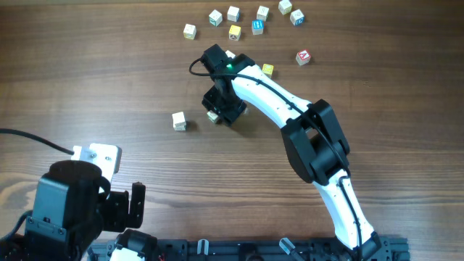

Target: Form a tower

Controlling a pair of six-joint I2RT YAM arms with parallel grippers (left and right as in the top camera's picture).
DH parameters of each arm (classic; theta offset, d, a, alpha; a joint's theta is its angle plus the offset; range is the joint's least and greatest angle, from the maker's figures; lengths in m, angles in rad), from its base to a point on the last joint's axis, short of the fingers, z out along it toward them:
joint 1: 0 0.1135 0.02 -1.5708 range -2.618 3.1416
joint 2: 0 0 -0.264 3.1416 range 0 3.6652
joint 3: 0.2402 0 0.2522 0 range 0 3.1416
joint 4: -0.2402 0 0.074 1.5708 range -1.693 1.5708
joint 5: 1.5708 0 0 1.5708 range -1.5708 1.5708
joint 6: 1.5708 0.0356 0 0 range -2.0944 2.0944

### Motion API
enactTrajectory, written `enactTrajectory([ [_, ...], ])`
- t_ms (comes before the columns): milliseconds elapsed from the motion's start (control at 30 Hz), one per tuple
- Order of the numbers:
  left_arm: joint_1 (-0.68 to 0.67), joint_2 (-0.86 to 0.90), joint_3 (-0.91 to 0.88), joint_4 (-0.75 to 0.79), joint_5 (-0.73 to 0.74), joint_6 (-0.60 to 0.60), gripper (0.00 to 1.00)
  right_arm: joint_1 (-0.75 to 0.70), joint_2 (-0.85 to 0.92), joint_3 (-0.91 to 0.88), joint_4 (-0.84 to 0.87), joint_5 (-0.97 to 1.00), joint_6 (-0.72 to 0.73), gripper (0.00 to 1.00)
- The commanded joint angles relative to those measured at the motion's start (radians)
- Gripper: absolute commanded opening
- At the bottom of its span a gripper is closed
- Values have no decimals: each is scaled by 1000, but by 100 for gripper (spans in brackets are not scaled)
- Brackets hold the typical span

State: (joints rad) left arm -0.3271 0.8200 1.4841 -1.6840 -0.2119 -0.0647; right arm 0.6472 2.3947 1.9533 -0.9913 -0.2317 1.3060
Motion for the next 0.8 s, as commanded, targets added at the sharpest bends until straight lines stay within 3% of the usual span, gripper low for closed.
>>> enactTrajectory([
  [0,-2,-2,1,0,-5,5,100,0,24,17,11,126,-65,40],
  [167,-2,-2,1,0,-5,5,100,0,24,17,13,204,-116,27],
  [300,-2,-2,1,0,-5,5,100,0,21,17,44,312,-233,25],
  [433,-2,-2,1,0,-5,5,100,-1,-26,18,61,576,-314,24],
  [567,-2,-2,1,0,-5,5,100,3,-32,17,215,875,-445,24],
  [767,-2,-2,1,0,-5,5,100,3,6,-50,492,1070,-478,28],
])
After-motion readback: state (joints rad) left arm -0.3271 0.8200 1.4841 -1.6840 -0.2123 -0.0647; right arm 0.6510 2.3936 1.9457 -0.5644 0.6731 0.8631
